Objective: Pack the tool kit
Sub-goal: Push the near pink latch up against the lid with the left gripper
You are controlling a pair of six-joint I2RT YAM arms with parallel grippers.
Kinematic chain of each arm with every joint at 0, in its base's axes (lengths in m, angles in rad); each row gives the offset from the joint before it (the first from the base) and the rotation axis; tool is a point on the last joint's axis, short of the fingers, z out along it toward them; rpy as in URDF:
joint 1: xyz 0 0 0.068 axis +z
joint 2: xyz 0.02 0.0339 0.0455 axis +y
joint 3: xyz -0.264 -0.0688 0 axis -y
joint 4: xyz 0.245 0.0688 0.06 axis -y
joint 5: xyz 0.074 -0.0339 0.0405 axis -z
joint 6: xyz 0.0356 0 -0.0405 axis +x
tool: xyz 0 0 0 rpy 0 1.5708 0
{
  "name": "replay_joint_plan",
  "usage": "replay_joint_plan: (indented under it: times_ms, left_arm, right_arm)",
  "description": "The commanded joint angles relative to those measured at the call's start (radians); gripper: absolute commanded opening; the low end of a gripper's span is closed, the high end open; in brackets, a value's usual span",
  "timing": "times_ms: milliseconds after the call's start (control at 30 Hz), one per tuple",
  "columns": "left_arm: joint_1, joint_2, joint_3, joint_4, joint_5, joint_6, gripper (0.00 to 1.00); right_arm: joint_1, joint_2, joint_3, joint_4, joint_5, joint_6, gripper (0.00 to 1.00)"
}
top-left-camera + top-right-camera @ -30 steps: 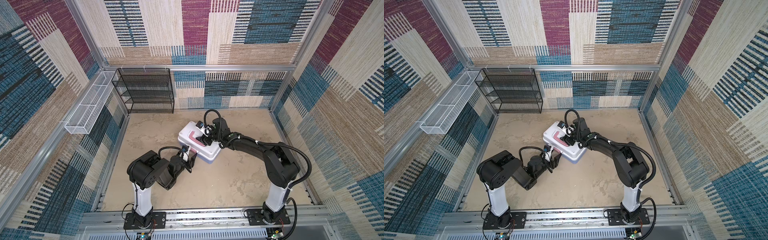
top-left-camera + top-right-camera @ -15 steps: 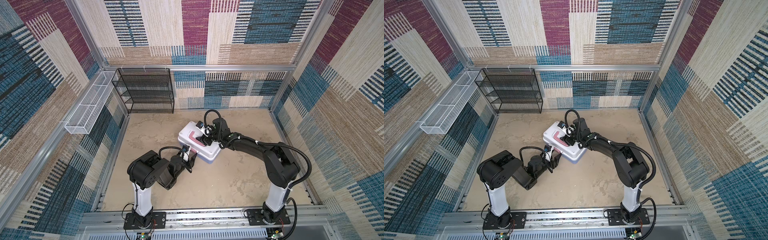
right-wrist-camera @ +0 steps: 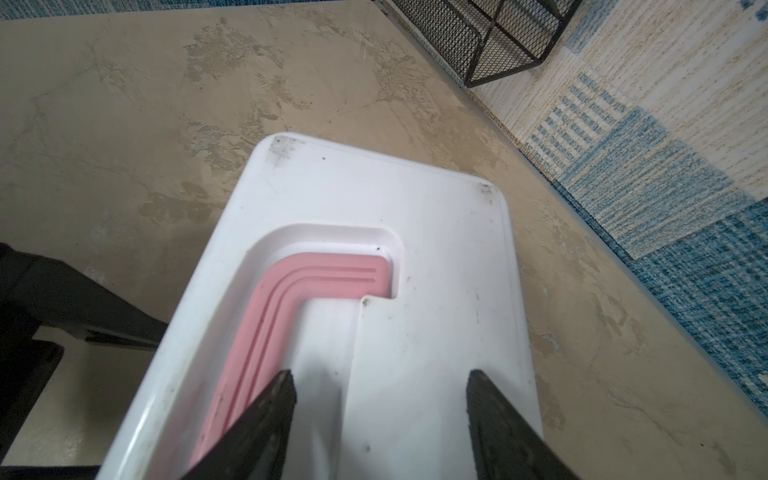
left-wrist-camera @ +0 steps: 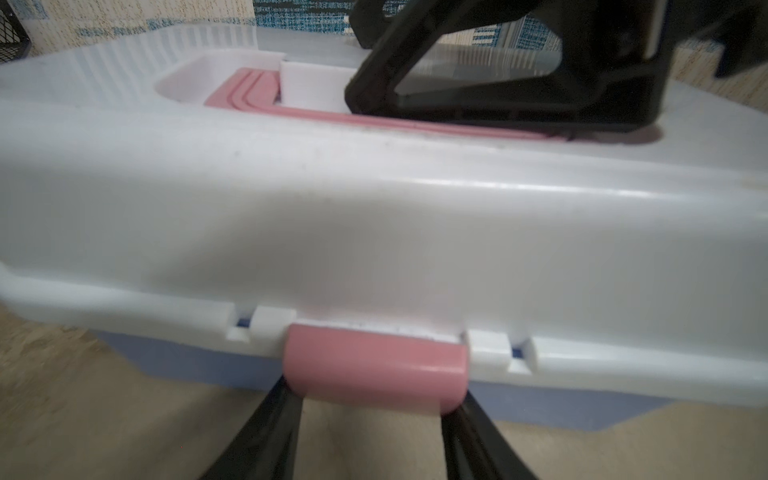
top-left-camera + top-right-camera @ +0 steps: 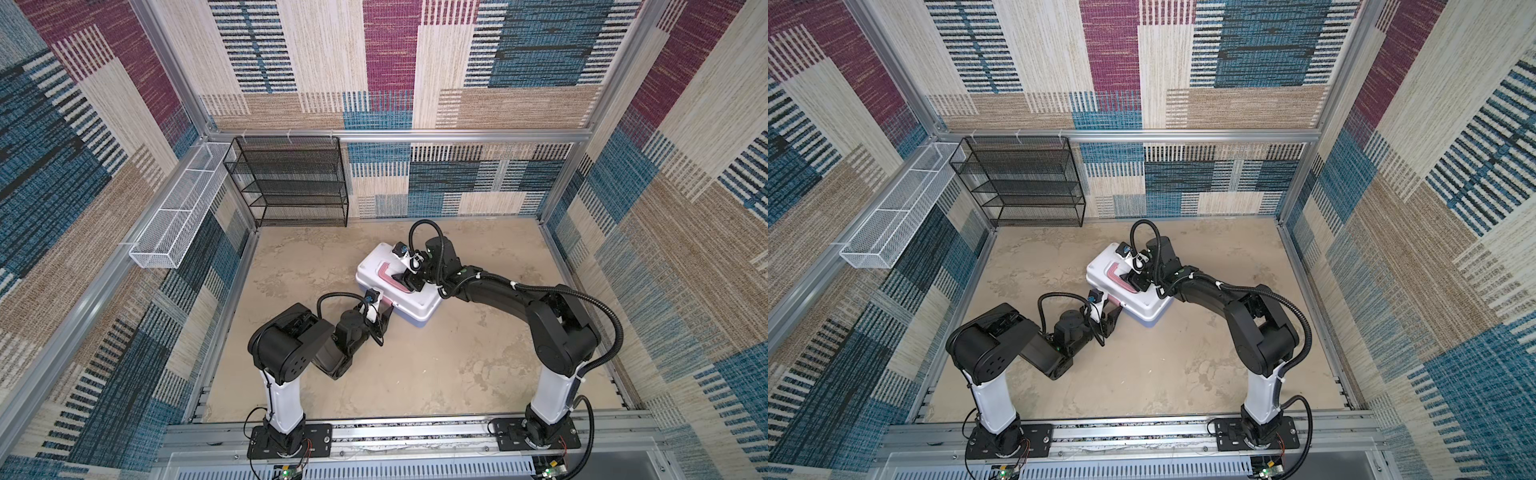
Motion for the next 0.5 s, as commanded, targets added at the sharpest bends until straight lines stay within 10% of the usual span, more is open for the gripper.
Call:
replay_joint_plan:
  times_ms: [0, 467]
  left_arm:
    - [-0.001, -0.007, 0.010, -0.003, 0.013, 0.016, 0.51]
    - [0.000, -0.077, 0.024, -0.128, 0.027, 0.033, 0.41]
  right_arm:
    - [0.003, 0.030, -0.028, -0.387, 0.051, -0.002, 0.67]
    - [0.003, 0.030, -0.032, -0.380, 0.055, 0.001, 0.67]
